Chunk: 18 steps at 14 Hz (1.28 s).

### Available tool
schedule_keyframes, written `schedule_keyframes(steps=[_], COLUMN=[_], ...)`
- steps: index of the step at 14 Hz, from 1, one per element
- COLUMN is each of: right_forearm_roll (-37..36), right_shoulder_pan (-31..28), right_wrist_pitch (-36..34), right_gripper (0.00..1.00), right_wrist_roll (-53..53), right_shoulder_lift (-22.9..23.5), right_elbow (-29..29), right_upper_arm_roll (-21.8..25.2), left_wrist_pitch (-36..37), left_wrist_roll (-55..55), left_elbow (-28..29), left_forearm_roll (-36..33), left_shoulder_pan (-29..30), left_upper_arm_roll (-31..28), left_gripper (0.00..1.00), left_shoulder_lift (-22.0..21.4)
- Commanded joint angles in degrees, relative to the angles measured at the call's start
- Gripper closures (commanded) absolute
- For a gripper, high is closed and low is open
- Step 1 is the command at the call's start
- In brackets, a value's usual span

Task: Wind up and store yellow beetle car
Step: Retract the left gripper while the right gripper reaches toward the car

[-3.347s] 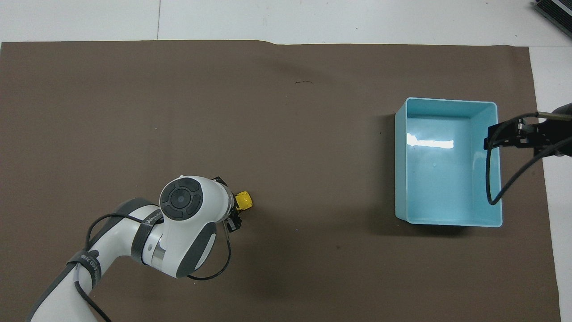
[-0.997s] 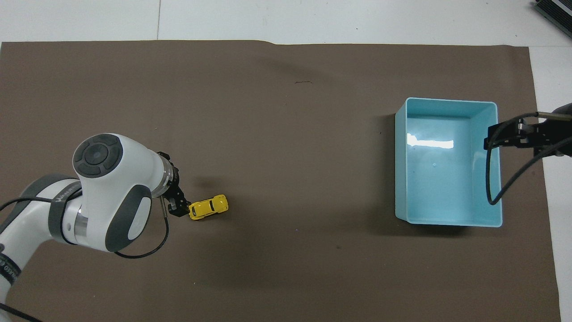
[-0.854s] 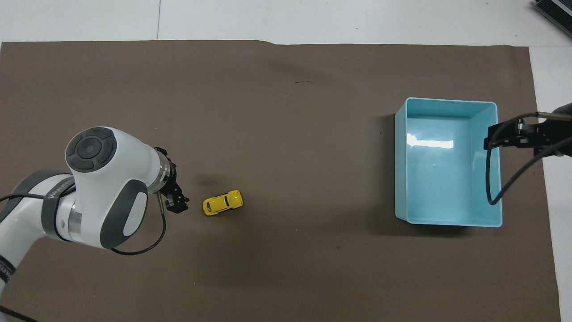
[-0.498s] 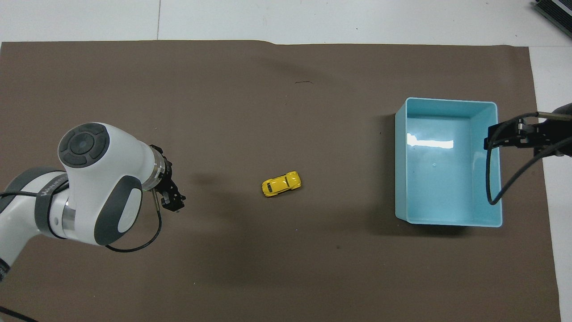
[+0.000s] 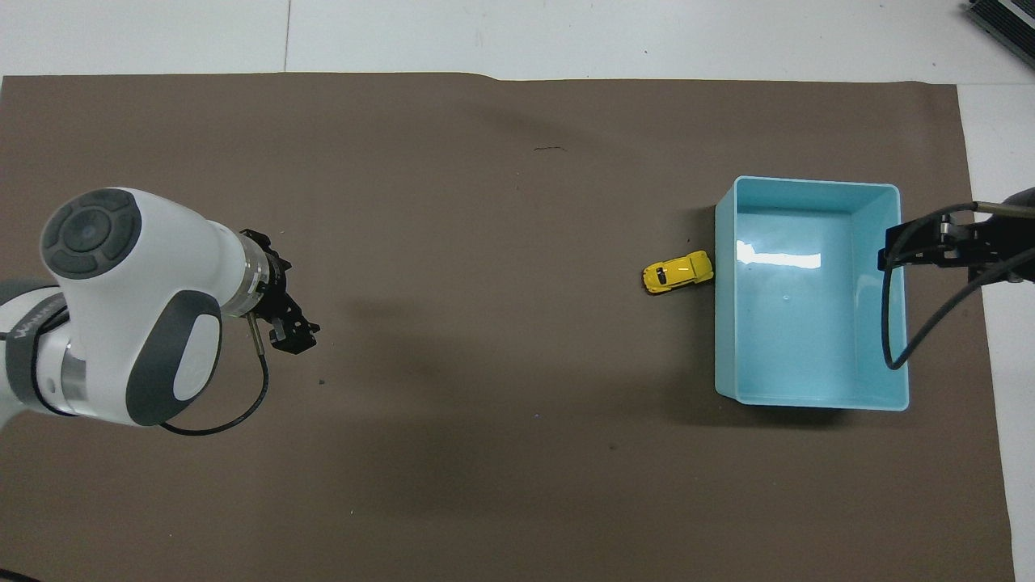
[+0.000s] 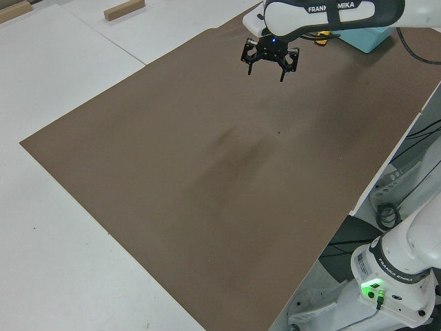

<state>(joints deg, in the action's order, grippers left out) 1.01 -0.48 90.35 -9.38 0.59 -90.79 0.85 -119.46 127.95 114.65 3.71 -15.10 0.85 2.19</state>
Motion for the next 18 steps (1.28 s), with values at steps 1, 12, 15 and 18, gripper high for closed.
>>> schedule_keyframes(steps=[1,12,15,18], right_forearm_roll=[1.3,1.5,1.5,1.5], right_shoulder_pan=[-0.3,1.4,3.3,5.1], right_wrist_pitch=[-0.6,3.2,7.3,11.5], right_gripper=[0.0,0.0,0.0,0.0], right_wrist_roll=[1.7,-3.5,-11.7,-24.3], right_shoulder_lift=[-0.9,-1.8,-1.9,-1.6], right_elbow=[-0.5,-5.8,-9.5,-13.1], right_upper_arm_roll=[0.1,-0.4,-0.5,-0.5], left_wrist_pitch=[3.7,9.1,10.2,11.8], left_wrist_roll=[-2.5,-21.0,-26.1,-35.4], left_elbow=[-5.0,-14.6,-16.5,-18.8], left_forearm_roll=[-0.8,-0.7,-0.7,-0.7], left_shoulder_pan=[2.0,3.3,3.6,3.9], left_upper_arm_roll=[0.6,0.6,0.6,0.5], left_gripper=[0.0,0.0,0.0,0.0], left_shoulder_lift=[0.4,0.3,0.3,0.3])
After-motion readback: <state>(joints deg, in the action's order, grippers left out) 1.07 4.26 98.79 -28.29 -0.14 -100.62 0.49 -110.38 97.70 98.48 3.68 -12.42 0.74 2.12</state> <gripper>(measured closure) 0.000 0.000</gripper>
